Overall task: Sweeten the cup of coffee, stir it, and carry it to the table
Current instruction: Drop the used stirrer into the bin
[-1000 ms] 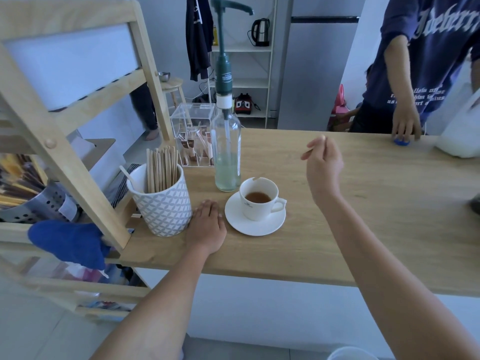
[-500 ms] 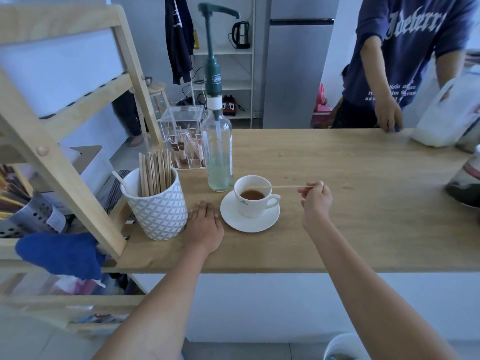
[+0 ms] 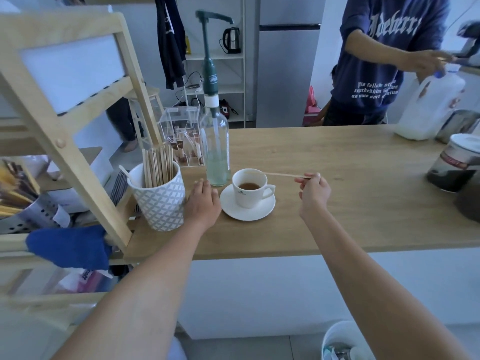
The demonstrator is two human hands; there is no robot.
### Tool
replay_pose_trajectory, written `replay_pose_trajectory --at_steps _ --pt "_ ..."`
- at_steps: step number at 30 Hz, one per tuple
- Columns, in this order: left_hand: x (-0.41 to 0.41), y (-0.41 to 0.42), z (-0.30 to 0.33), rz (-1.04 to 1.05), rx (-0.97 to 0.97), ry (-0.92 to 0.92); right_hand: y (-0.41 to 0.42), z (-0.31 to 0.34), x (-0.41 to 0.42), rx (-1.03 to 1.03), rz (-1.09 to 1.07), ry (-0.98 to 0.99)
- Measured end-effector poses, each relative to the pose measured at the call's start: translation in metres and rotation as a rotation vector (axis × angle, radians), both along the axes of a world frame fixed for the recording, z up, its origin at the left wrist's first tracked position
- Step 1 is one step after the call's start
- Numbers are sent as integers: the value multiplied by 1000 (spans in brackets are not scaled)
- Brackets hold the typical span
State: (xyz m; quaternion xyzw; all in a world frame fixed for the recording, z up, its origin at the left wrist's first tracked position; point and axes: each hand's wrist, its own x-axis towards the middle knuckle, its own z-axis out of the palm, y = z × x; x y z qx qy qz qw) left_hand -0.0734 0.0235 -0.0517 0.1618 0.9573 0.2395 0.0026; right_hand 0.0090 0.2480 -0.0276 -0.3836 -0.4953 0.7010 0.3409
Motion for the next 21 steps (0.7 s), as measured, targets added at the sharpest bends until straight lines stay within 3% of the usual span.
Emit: replay_pose_trajectory --at_steps 9,16,21 --pt "48 46 50 -175 -88 139 36 21 75 -2 -83 77" --pt "119 137 38 -385 -78 169 98 33 179 7 -263 98" --pt "168 199 21 -525 -89 197 133 31 260 16 -418 3"
